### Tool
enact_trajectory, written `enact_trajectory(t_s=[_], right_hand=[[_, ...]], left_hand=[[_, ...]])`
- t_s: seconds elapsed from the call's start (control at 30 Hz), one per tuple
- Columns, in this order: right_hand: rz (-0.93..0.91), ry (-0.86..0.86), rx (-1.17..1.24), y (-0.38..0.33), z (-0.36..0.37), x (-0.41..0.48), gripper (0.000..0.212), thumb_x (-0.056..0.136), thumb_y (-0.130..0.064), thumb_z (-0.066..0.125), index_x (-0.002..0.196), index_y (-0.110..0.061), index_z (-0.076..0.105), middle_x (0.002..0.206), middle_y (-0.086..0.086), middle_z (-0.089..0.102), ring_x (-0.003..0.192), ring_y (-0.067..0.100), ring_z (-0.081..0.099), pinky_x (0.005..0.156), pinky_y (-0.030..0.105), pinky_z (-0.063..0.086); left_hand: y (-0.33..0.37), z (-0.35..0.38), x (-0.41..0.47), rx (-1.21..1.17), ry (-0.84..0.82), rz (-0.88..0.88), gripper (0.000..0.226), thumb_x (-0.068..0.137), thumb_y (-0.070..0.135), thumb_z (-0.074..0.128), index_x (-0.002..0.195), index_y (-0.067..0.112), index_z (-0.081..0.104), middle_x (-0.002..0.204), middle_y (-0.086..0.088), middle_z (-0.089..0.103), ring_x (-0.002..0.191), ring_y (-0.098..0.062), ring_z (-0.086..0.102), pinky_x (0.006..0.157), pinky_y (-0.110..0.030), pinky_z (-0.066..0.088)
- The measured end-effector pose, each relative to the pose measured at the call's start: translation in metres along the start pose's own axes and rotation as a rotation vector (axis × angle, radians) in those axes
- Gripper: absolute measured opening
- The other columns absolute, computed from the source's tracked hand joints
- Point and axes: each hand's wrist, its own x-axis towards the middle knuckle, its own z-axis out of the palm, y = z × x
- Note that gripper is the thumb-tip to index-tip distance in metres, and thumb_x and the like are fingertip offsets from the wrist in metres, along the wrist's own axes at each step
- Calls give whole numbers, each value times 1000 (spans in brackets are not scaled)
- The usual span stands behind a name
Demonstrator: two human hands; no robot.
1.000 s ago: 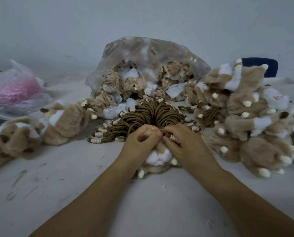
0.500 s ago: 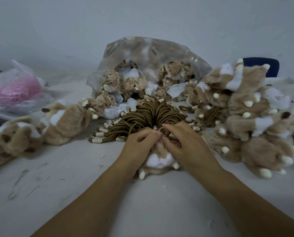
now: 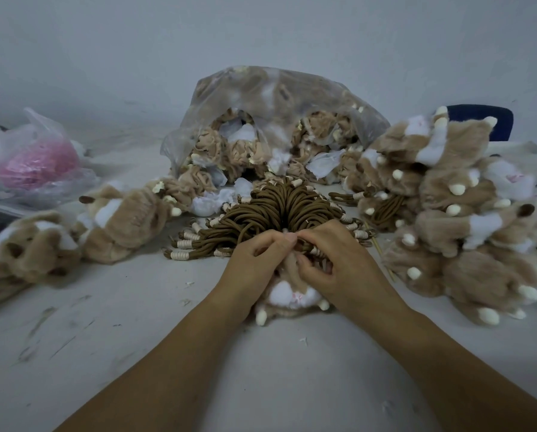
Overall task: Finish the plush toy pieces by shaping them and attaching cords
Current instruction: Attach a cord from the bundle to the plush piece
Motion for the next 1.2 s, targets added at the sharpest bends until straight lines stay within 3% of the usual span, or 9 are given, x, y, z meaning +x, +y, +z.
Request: enact_trajectory(t_s=[0.1, 0.2, 0.27, 0.37, 0.53, 0.77, 0.97, 1.03, 1.2], right_hand=[[11, 1, -3, 1, 1, -1, 32, 88, -20, 65, 119, -15, 63, 102, 0, 52, 88, 8, 50, 72, 25, 44], [50, -8, -15, 0, 2, 0, 35, 89, -29, 65, 121, -18, 60, 105, -3, 49, 88, 4, 49, 70, 20, 43], [62, 16, -74, -1, 3, 1, 31, 88, -32, 63, 117, -18, 61, 106, -2, 50, 87, 9, 52, 66, 23, 45], [63, 64, -155, -3, 4, 1, 26, 88, -29, 63, 111, -17, 63, 103, 0, 53, 80, 12, 54, 59, 16, 37], [72, 32, -150, -2, 4, 1, 29, 87, -24, 63, 114, -13, 64, 102, 2, 55, 83, 14, 55, 65, 21, 41], [96, 39, 3, 0, 5, 1, 29, 87, -19, 63, 115, -13, 64, 106, -1, 54, 86, -1, 47, 71, 4, 37], [111, 55, 70, 0, 5, 0, 24, 86, -15, 63, 110, -13, 66, 100, -6, 52, 86, -14, 48, 72, 0, 34], [99, 61, 69, -1, 4, 1, 22, 85, -12, 64, 107, -12, 66, 99, -4, 52, 85, -12, 47, 72, 0, 34], [87, 48, 33, -2, 3, 1, 20, 84, -13, 65, 104, -11, 65, 98, 0, 53, 82, 3, 46, 69, 5, 36]], left_hand=[[0, 0, 0, -56, 2, -20, 24, 97, 27, 59, 77, 21, 72, 73, -5, 69, 79, -11, 66, 75, -25, 51], [0, 2, 1, -43, 35, -27, 20, 94, 25, 63, 83, 15, 76, 93, -17, 66, 87, -17, 64, 85, -36, 51], [0, 4, 1, -28, 63, -10, 21, 93, 22, 64, 80, 12, 76, 93, -16, 65, 84, -14, 62, 81, -29, 50], [2, 5, 1, 1, 92, 25, 24, 94, 17, 63, 74, 11, 74, 85, -14, 60, 77, -9, 58, 73, -20, 48], [4, 6, 0, 56, 81, 43, 21, 94, 15, 63, 78, 7, 72, 90, -19, 58, 78, -10, 56, 71, -16, 45], [6, 6, -3, 68, 63, 26, 18, 95, 15, 63, 83, 7, 74, 95, -17, 60, 83, -12, 58, 75, -19, 47], [6, 6, -2, 51, 35, 21, 19, 96, 19, 61, 84, 12, 74, 95, -12, 64, 86, -14, 62, 78, -22, 49], [5, 5, -2, 35, 30, 16, 20, 97, 21, 59, 84, 14, 74, 94, -10, 67, 87, -12, 63, 79, -22, 50], [4, 4, -2, -88, 19, -42, 26, 94, 31, 55, 82, 18, 73, 84, -8, 69, 84, -19, 64, 83, -39, 51]])
